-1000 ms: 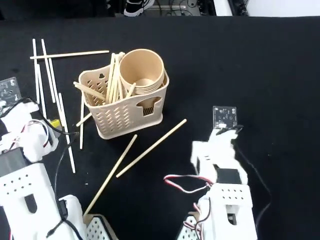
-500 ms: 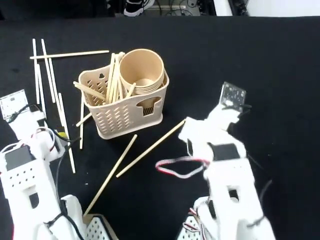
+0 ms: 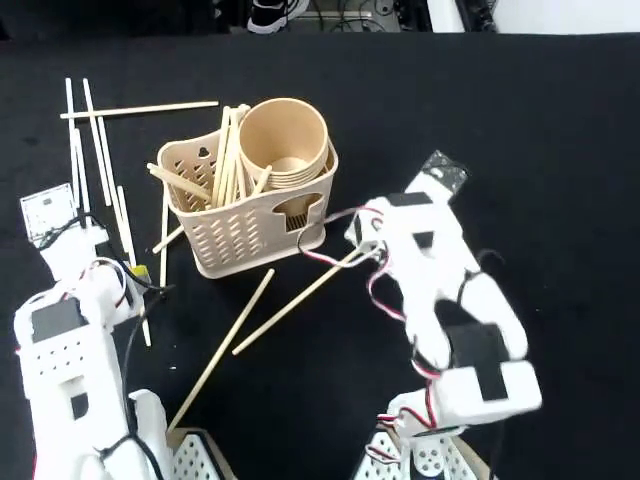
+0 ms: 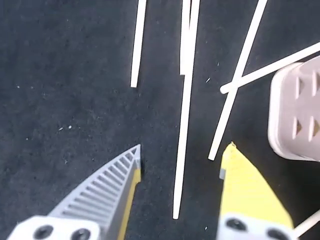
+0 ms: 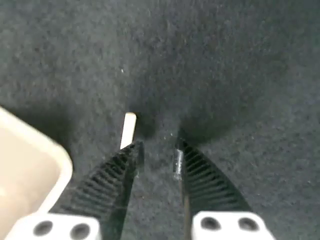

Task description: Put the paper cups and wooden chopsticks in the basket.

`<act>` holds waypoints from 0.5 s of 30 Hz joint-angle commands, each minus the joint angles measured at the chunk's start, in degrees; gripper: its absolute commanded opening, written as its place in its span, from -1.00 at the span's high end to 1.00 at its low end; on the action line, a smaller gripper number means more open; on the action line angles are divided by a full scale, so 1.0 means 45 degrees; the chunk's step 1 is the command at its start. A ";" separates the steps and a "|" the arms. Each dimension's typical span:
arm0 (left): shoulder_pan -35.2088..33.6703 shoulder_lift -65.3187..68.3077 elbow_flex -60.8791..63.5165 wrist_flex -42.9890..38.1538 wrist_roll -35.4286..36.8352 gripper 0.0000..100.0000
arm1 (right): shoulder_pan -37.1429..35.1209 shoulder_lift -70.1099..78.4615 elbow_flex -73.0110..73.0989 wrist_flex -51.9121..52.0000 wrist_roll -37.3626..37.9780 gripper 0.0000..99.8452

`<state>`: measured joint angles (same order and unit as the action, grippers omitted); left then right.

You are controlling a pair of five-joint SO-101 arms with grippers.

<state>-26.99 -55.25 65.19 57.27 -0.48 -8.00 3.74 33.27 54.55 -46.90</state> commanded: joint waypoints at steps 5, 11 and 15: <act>0.0186 -0.4200 0.1729 -0.0098 0.0469 0.49 | -0.0137 0.0694 -0.2100 0.1524 -0.1055 0.76; 0.0303 -0.8479 0.3096 0.0879 0.0469 0.49 | -0.0176 0.0674 -0.2178 0.1465 -0.1524 0.76; 0.0303 -1.0549 0.3780 0.1368 0.0469 0.49 | -0.0762 0.0830 -0.2315 0.1231 -0.1524 0.76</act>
<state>-26.20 -94.11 80.22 61.76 1.10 -9.23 7.60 26.24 60.97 -53.14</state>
